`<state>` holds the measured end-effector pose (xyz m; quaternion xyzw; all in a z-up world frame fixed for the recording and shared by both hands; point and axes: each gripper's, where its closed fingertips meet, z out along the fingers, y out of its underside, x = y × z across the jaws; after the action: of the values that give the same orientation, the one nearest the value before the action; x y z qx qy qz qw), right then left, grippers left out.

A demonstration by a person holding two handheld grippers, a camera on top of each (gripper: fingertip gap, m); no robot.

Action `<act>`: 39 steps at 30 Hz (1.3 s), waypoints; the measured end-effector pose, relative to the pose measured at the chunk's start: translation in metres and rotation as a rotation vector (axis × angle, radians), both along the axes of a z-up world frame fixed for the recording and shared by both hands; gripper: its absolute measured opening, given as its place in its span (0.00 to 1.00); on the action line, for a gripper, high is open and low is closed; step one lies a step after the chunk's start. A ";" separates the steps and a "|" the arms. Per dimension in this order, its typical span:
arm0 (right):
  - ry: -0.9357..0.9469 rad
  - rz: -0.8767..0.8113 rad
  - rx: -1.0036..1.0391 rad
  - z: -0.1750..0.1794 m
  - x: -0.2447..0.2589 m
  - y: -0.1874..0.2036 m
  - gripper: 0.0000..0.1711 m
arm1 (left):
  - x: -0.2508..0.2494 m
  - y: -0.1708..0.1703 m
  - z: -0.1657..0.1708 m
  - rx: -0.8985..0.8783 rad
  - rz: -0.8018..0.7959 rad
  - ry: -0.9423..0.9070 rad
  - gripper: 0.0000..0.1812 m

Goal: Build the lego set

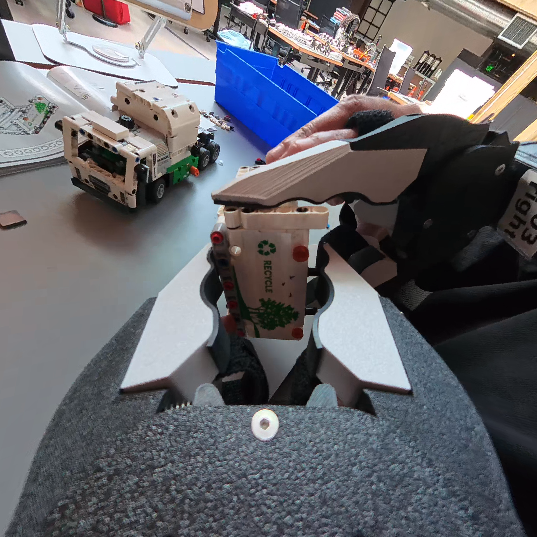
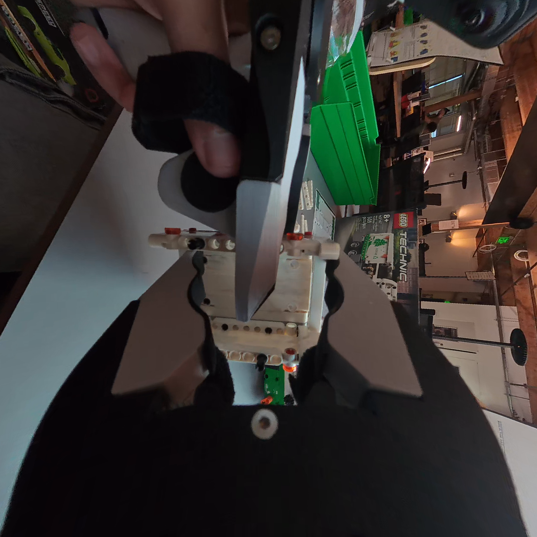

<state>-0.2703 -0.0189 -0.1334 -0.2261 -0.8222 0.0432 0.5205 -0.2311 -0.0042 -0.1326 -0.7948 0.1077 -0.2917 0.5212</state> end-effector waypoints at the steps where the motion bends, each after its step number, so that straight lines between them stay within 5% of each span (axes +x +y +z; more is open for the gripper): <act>1: 0.002 0.006 -0.001 0.000 0.000 -0.001 0.47 | 0.000 -0.001 0.000 0.001 -0.005 0.011 0.34; 12: 0.043 0.001 -0.018 -0.001 -0.002 0.006 0.50 | -0.011 0.008 -0.001 0.058 0.021 0.035 0.35; 15: 0.088 0.028 -0.150 0.021 0.013 0.003 0.48 | -0.038 0.015 -0.006 0.106 0.109 0.090 0.34; 18: 0.138 0.023 -0.509 0.051 0.022 0.018 0.40 | -0.059 0.021 -0.004 0.310 0.200 0.360 0.35; 23: -0.078 0.012 -1.508 0.046 0.017 0.045 0.58 | -0.047 0.013 0.011 0.637 0.229 0.703 0.34; 27: -0.362 0.138 -1.895 0.025 0.017 0.017 0.67 | -0.027 0.002 0.021 0.837 0.223 0.902 0.34; 30: -0.360 0.175 -1.929 0.020 0.013 0.007 0.80 | -0.022 0.001 0.020 0.863 0.233 0.980 0.34; 39: -0.365 0.148 -1.878 0.002 0.007 0.001 0.72 | -0.012 0.002 0.019 0.893 0.290 1.156 0.34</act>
<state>-0.2635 -0.0174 -0.1312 -0.5018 -0.5326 0.6814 -0.0136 -0.2432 -0.0018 -0.1139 -0.5402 0.3669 0.3161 0.6882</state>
